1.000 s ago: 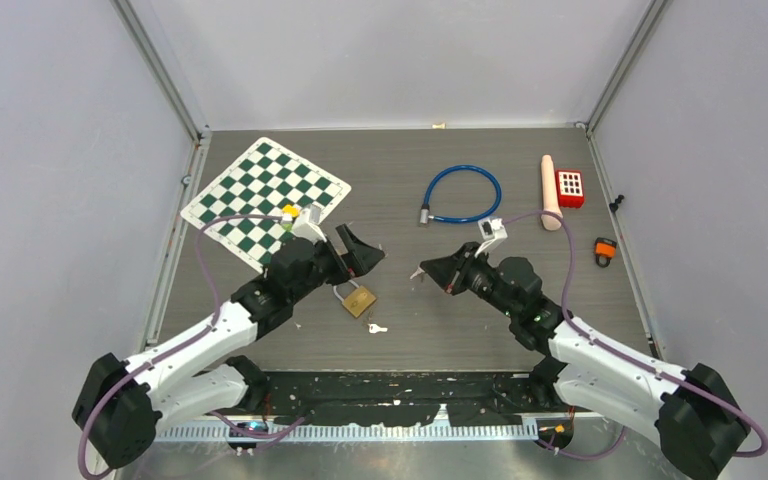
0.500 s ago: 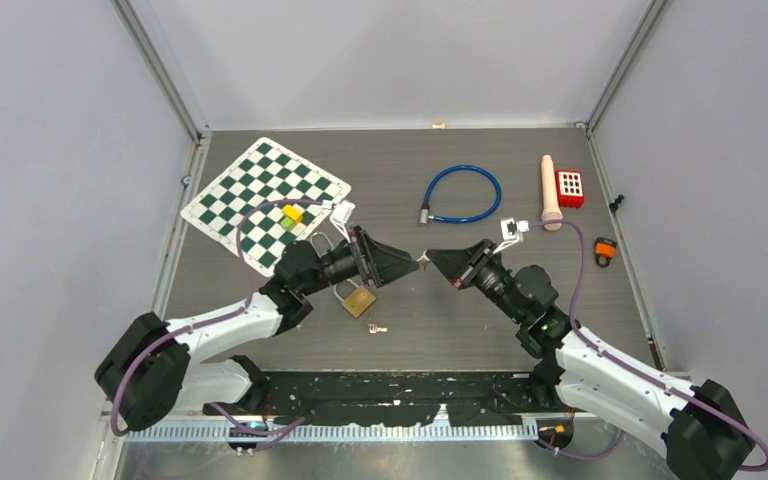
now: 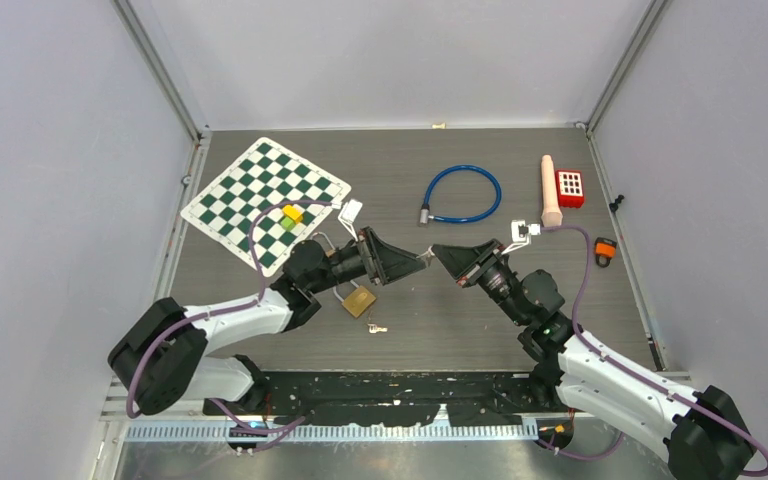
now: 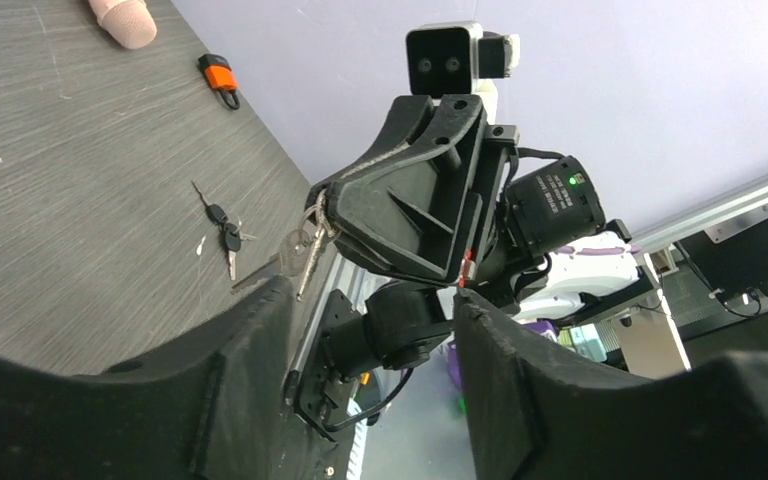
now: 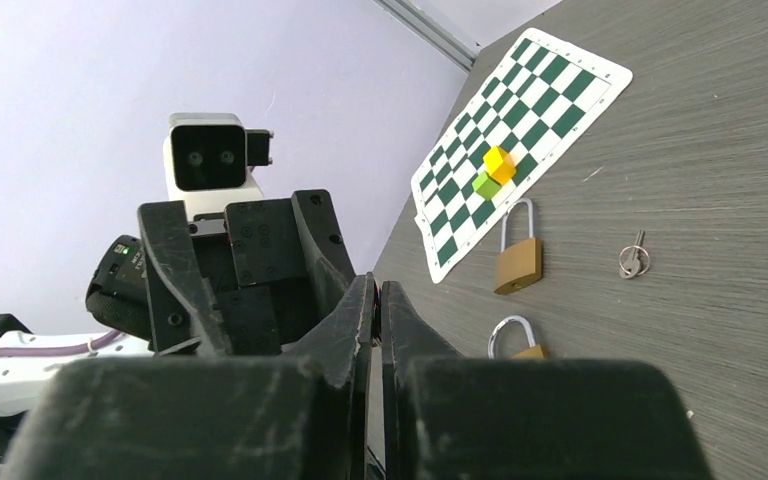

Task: Unlock with the key

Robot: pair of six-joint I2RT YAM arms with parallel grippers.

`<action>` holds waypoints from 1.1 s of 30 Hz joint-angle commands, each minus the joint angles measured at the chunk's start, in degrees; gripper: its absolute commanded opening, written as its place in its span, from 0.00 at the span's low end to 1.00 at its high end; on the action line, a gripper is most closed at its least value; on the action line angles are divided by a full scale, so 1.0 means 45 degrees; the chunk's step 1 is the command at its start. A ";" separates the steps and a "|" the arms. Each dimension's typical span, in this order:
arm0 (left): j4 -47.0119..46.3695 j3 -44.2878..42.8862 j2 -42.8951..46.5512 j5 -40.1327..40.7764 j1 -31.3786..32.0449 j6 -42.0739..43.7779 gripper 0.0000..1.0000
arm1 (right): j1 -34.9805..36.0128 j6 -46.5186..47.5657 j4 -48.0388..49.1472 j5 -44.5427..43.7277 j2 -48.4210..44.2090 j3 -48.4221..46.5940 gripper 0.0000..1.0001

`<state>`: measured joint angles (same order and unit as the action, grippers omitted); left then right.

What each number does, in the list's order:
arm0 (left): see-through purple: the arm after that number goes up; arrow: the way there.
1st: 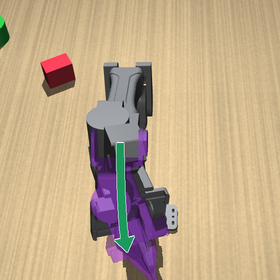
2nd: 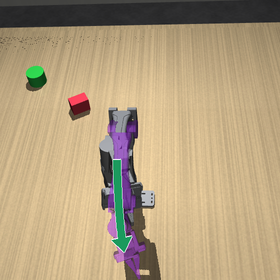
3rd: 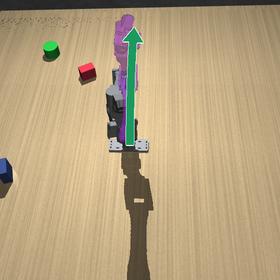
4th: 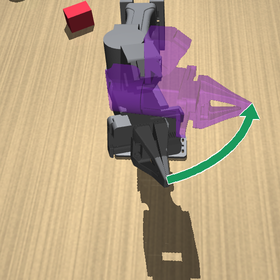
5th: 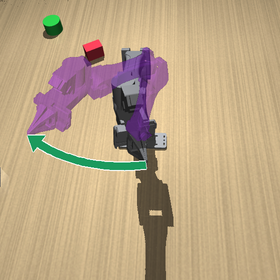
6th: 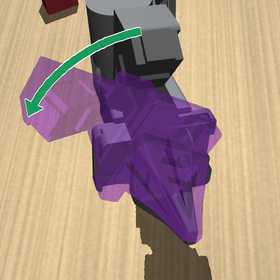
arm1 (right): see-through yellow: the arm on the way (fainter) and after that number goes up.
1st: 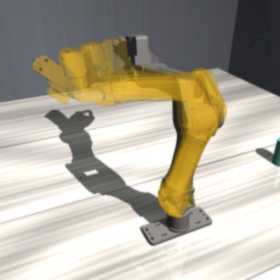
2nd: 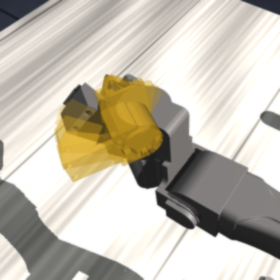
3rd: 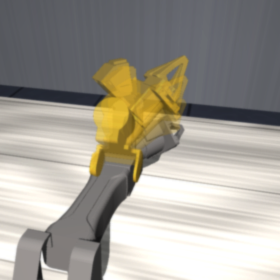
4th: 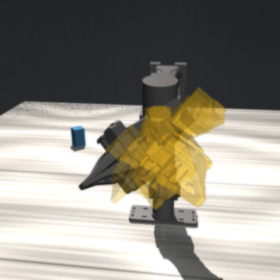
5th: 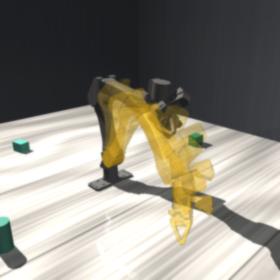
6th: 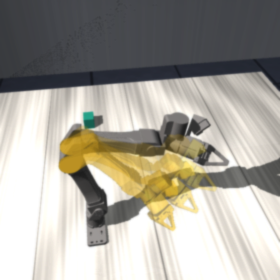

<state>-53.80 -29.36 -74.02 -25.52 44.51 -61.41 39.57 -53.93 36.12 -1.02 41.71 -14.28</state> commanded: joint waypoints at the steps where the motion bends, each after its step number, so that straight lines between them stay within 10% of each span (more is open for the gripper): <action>1: -0.0903 -0.0574 -0.0280 0.0089 0.0030 -0.0348 0.55 | -0.0024 -0.0124 0.0924 -0.0187 -0.0035 -0.0034 0.05; 13: -0.1124 -0.0683 -0.0405 0.0269 0.0035 -0.0411 0.06 | -0.0022 0.0141 0.1210 0.0507 0.0145 -0.0082 0.05; 33: -0.1555 -0.0518 -0.0225 0.0009 -0.0049 -0.0216 0.00 | -0.0026 0.0513 0.1261 0.1303 0.0312 -0.0174 0.06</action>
<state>-54.63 -30.04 -75.90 -24.21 44.51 -62.98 39.46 -53.76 40.49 2.72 42.76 -14.22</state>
